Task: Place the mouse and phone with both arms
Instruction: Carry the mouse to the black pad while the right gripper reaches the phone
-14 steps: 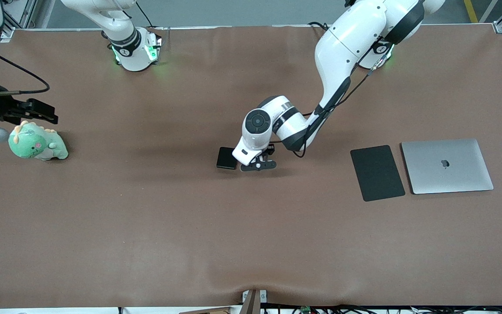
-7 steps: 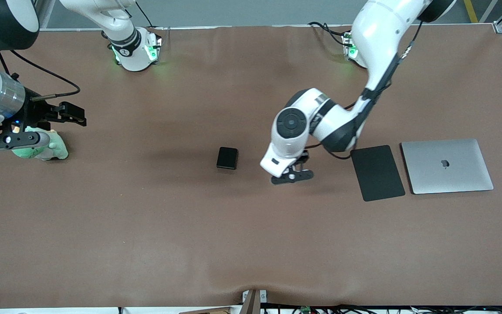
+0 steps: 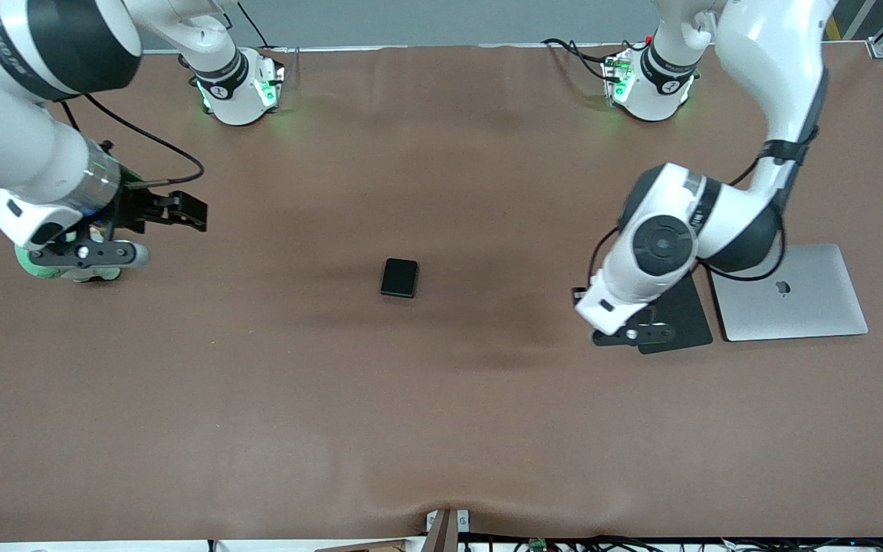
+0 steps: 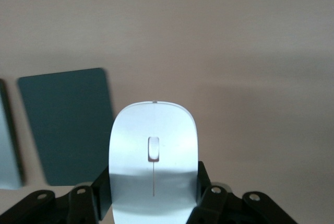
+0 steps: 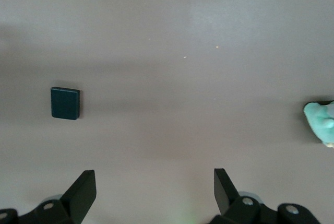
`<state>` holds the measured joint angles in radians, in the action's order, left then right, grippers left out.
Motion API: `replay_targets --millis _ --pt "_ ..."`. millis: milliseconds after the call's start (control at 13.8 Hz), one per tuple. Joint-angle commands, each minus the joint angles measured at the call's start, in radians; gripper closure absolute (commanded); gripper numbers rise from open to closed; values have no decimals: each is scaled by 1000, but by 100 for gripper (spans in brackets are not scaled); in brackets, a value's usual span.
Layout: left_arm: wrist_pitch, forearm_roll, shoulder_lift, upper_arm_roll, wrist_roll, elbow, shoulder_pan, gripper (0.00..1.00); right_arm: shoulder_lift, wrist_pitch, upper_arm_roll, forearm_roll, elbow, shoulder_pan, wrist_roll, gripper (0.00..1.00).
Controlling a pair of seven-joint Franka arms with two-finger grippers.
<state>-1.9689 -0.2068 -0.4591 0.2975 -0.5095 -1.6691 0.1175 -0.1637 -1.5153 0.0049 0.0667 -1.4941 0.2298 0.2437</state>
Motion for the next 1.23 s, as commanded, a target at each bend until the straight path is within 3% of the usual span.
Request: replay_targets --millis 0,290,725,1159 --pt "-7 -17 76 12 78 -110 -80 100 -26 -46 -6 45 -5 22 40 0" --pt "-60 -17 79 14 166 -196 -205 100 -43 -100 -6 48 -46 77 141 0" --pt "-341 -17 22 14 330 -360 -360 100 -125 -167 -8 48 -48 180 229 0" --pt "-493 -3 2 14 333 -449 -372 100 -201 -328 -8 44 -115 301 365 0"
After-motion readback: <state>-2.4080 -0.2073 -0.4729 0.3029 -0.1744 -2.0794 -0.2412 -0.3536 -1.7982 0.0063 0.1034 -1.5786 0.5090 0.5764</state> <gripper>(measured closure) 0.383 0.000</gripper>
